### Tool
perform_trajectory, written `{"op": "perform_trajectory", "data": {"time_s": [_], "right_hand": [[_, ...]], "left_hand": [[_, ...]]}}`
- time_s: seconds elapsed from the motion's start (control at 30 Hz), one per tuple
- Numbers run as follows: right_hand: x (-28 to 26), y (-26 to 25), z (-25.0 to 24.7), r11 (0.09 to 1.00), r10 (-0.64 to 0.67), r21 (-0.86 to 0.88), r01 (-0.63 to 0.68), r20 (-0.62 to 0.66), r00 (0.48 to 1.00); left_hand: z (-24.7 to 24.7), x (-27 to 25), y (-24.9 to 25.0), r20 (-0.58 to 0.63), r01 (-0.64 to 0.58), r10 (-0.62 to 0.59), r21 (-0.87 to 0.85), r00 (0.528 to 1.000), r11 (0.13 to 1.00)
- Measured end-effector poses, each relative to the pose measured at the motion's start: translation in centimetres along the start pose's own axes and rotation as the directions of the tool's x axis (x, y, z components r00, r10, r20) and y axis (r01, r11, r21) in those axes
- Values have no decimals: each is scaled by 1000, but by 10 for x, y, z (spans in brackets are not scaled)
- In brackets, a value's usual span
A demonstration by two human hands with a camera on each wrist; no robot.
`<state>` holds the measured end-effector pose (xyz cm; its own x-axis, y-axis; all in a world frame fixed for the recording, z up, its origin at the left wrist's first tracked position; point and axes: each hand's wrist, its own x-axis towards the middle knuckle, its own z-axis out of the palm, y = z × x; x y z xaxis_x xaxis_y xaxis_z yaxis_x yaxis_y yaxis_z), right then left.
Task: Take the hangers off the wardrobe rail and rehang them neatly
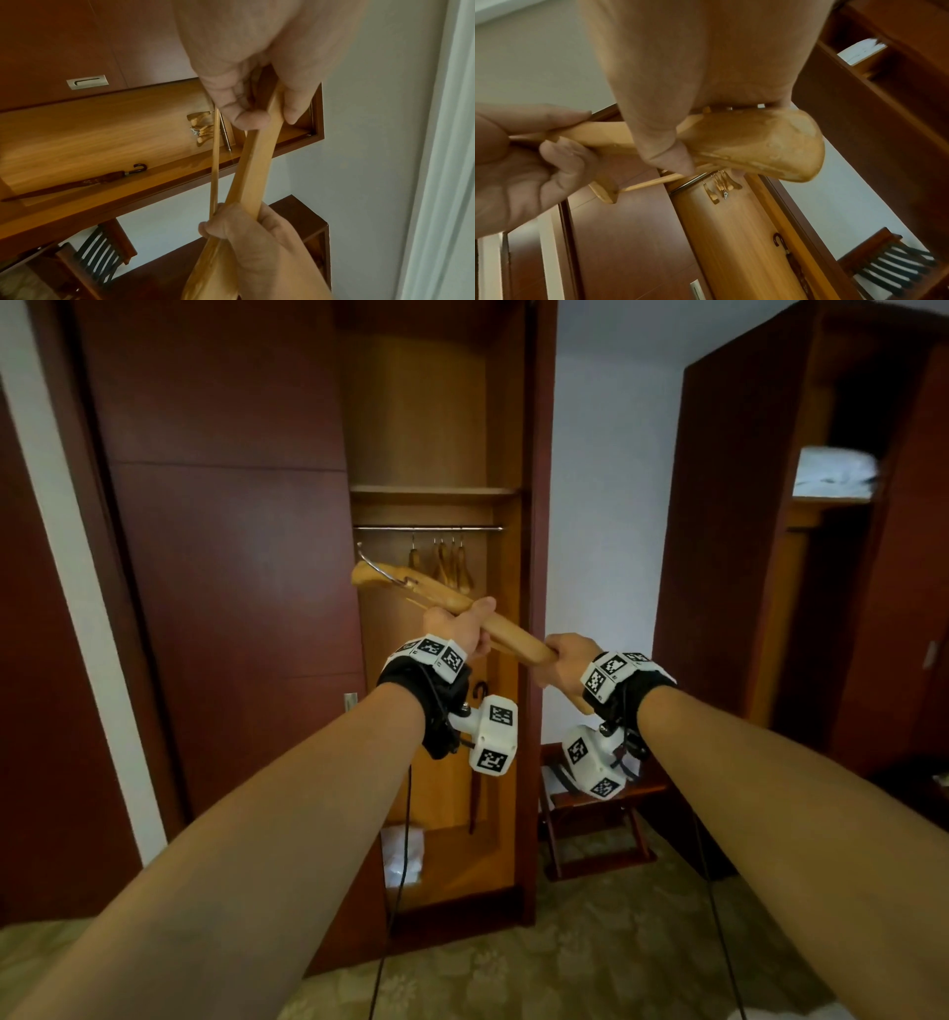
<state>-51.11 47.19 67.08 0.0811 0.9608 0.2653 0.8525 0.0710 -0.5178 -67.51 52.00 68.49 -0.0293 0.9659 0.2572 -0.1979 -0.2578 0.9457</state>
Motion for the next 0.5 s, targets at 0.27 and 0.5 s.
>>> {"op": "perform_trajectory", "data": {"time_s": [0.27, 0.5], "right_hand": [[129, 38, -12, 992, -85, -85, 90, 56, 995], [208, 63, -22, 984, -164, -58, 167, 56, 985]], "left_hand": [[39, 112, -21, -47, -25, 23, -56, 999, 998], [68, 185, -25, -27, -31, 30, -51, 999, 998]]}}
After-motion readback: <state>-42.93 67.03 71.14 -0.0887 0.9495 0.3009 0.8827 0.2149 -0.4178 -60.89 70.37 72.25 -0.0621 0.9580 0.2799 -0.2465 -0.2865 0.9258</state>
